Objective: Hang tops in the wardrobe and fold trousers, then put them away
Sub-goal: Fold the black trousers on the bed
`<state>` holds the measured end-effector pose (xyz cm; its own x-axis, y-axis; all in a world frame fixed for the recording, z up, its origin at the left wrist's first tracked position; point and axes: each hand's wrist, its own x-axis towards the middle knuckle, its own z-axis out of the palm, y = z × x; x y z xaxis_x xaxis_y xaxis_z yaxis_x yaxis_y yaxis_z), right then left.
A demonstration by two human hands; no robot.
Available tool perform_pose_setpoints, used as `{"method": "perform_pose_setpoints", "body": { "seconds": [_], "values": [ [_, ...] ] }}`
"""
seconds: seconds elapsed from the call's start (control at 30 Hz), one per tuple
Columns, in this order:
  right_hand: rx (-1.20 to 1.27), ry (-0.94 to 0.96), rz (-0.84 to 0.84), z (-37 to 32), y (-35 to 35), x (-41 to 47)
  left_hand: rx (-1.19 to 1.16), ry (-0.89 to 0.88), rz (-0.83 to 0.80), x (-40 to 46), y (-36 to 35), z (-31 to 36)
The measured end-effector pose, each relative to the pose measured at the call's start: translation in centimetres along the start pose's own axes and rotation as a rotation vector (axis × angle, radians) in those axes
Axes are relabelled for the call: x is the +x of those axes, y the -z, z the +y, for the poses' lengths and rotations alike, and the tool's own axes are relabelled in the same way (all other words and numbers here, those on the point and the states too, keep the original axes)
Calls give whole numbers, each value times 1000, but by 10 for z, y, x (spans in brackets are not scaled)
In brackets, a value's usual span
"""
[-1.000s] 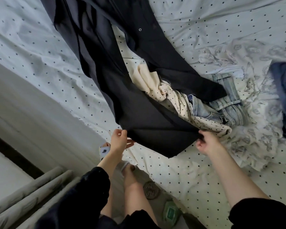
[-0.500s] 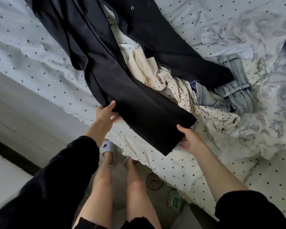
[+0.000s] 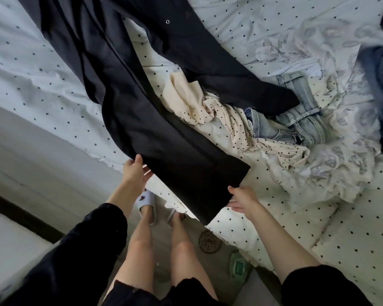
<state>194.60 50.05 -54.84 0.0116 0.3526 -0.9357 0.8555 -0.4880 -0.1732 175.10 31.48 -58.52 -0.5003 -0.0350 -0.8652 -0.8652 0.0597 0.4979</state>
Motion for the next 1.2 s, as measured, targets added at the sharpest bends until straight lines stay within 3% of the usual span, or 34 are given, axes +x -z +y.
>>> {"method": "perform_pose_setpoints", "body": {
  "seconds": [0.07,0.17,0.23,0.33,0.47,0.83,0.97,1.2],
  "values": [
    [-144,105,140,2,1,4,36,28,-52,-2,-2,0],
    [-468,339,494,-2,1,12,68,61,-90,-2,-4,-9],
    [-683,508,589,-7,1,17,57,62,-77,-2,-3,-18],
    [-915,680,602,-21,-5,25,62,64,-112,-2,-1,-26],
    [-1154,726,460,-32,-24,38,79,56,-154,0,-1,-33],
    [-899,907,607,-40,-25,17,34,117,-178,-4,-6,-24],
    [-711,961,516,-45,-8,1,25,194,-260,-9,-18,-18],
    [-583,989,471,-69,19,-14,119,140,-351,-23,-40,-4]
  ]
}}
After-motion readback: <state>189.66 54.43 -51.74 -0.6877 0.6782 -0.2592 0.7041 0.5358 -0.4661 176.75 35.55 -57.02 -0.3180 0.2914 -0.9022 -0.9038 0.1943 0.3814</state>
